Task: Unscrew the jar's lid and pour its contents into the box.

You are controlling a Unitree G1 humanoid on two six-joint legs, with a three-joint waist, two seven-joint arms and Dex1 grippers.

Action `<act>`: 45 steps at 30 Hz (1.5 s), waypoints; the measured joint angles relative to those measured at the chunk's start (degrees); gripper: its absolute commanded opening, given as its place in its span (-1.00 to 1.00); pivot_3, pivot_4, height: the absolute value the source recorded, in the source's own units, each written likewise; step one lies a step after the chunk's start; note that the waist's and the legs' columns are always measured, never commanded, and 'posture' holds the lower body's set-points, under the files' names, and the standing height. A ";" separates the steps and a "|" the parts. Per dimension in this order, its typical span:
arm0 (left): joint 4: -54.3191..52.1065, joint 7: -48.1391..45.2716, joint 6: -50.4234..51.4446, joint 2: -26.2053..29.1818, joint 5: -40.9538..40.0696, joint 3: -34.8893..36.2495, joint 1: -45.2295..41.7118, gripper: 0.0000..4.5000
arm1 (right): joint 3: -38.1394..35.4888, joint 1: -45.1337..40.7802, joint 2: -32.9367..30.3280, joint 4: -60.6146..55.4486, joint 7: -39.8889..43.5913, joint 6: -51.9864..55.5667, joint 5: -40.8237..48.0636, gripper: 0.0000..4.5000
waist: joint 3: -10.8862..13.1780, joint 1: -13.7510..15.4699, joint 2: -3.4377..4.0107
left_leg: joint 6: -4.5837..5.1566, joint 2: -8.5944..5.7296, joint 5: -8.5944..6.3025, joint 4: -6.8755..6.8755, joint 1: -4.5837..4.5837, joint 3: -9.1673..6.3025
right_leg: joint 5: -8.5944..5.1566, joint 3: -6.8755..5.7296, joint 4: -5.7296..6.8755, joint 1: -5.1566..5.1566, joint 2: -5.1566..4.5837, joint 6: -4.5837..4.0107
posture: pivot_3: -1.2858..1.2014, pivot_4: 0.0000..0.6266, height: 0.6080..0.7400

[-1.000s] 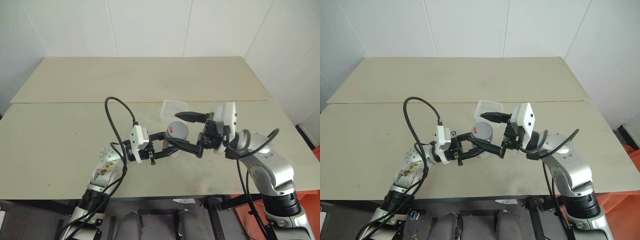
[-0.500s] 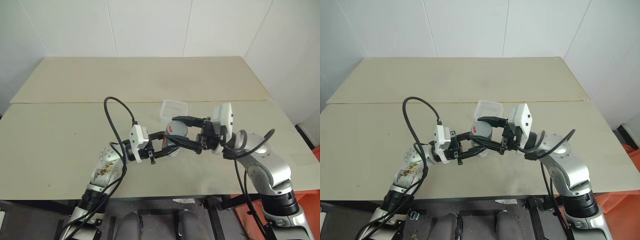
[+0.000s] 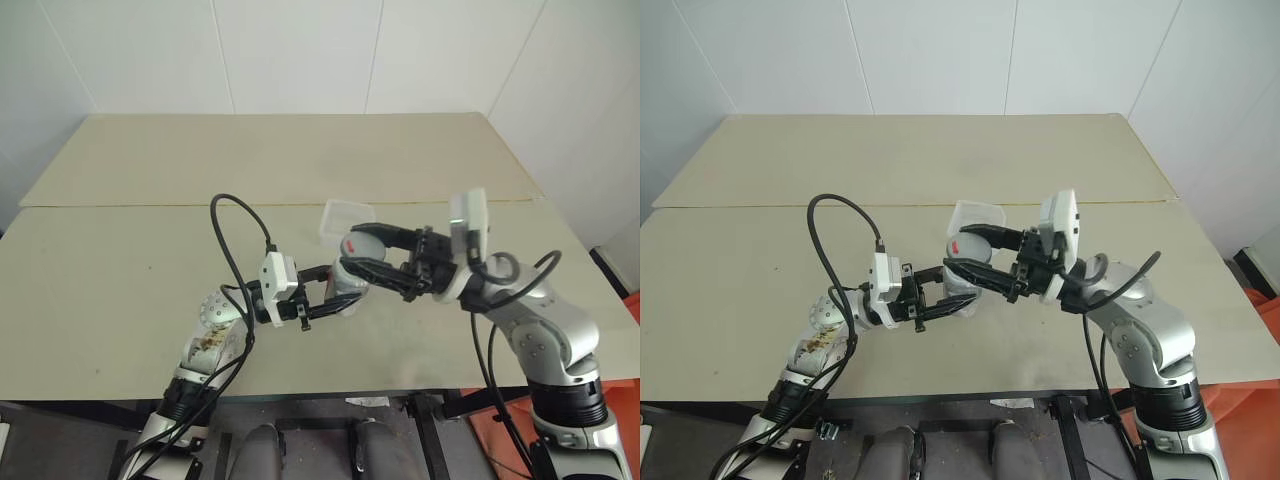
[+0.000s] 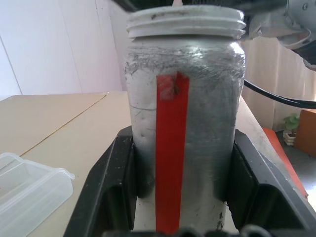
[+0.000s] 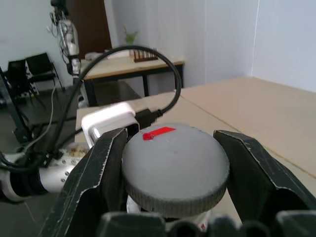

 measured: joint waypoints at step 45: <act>55.19 25.67 -26.06 7.68 32.00 -4.06 -41.24 -0.12 | -2.26 13.57 -8.43 -11.05 -19.89 14.29 -24.06 0.98 | 0.03 0.27 -0.06 | 0.00 -0.13 0.00 -0.03 -0.28 -0.06 | 0.06 -0.06 -0.35 -0.02 -0.05 0.19 | 0.03 -0.52 1.00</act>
